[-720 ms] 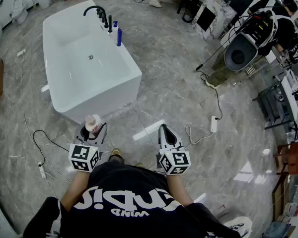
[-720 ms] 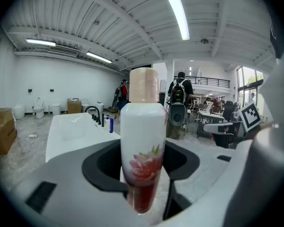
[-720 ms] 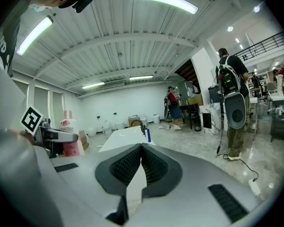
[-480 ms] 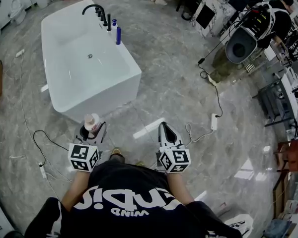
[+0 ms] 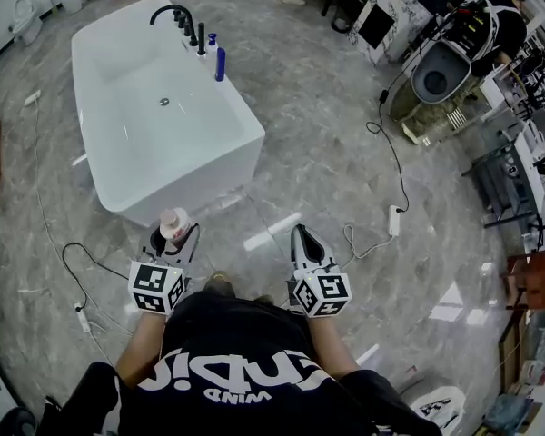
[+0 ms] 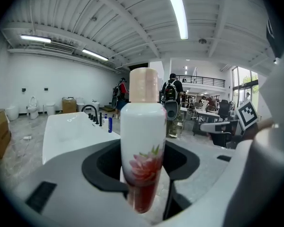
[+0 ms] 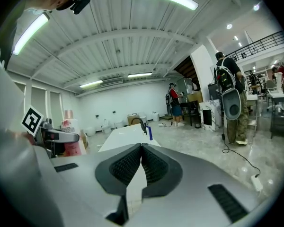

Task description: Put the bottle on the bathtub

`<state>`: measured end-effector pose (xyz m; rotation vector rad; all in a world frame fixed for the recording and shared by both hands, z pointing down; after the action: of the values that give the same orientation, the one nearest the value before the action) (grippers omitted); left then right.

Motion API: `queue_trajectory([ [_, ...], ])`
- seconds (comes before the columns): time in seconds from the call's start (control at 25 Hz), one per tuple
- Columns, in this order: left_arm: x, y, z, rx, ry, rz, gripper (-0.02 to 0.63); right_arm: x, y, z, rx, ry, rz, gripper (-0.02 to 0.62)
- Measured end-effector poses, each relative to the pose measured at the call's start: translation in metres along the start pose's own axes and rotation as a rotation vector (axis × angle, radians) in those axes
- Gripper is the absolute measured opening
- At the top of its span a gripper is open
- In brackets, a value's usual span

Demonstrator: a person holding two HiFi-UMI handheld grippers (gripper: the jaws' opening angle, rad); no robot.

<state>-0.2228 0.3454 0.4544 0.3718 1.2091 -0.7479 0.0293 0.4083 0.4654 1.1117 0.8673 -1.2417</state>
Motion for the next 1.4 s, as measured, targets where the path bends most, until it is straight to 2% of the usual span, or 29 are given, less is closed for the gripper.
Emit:
queue_trajectory([
  [0.24,0.000,-0.028,0.010,-0.041,-0.021,0.064,0.225,0.004,-0.022,0.028,-0.028,0.020,0.004,0.023],
  [0.68,0.023,-0.051,0.053,-0.088,0.007,0.035,0.225,0.009,-0.015,0.067,-0.045,0.018,0.011,0.023],
  [1.2,0.046,-0.086,0.122,-0.076,0.014,0.023,0.225,0.029,0.016,0.146,-0.023,0.018,0.003,0.023],
  [1.4,0.063,-0.108,0.154,-0.065,0.007,0.012,0.225,0.049,0.024,0.190,0.001,0.011,-0.006,0.023],
])
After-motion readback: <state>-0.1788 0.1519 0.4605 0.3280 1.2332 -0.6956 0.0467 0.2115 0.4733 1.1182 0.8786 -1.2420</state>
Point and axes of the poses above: the fingertips, and each gripper's own axes: z forward along the fingers, y to its right, x out of its top, the point moved 2 cm from there along -z, backward along the fingers, and after that the axes turned 7 degrees about -x, right-handed, at the moved point
